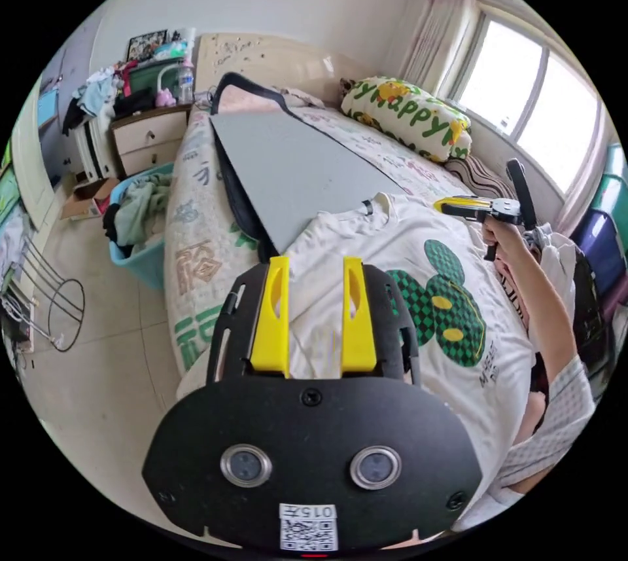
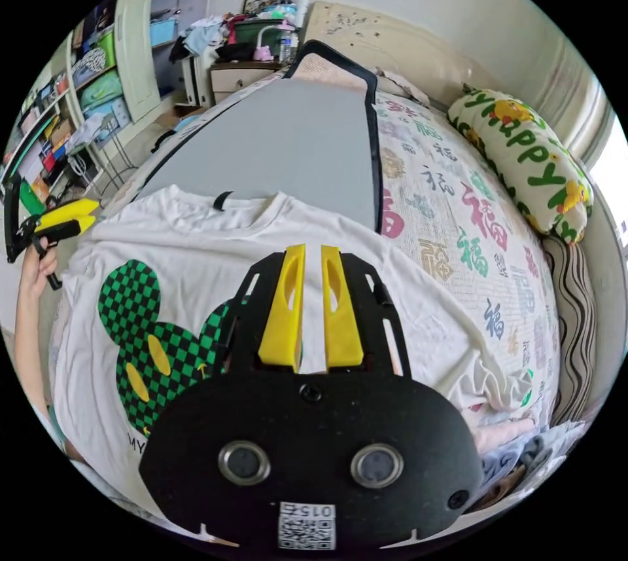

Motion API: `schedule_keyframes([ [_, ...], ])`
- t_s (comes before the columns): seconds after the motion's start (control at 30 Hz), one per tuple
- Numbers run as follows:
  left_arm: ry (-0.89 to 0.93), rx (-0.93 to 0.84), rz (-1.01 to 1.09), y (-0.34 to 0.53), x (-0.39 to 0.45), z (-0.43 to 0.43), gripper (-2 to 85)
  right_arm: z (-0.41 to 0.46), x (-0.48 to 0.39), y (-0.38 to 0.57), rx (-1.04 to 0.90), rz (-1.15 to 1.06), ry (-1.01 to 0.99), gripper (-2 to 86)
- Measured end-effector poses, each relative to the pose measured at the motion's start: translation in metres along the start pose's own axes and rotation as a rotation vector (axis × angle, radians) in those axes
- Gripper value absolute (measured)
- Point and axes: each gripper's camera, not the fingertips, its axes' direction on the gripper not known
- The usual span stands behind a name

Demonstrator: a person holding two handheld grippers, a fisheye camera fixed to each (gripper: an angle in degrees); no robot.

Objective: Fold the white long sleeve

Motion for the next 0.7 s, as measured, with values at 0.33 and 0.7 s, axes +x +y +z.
schedule_keyframes([
  [0.33,-0.27,-0.153,0.091,-0.06,0.038,0.082,2.5,0.067,-0.009,-0.026,-0.101,-0.074,0.095,3.1],
  [0.7,-0.435,-0.127,0.098,-0.096,0.045,0.111,3.7,0.073,-0.03,-0.032,-0.07,-0.1,0.214,-1.0],
])
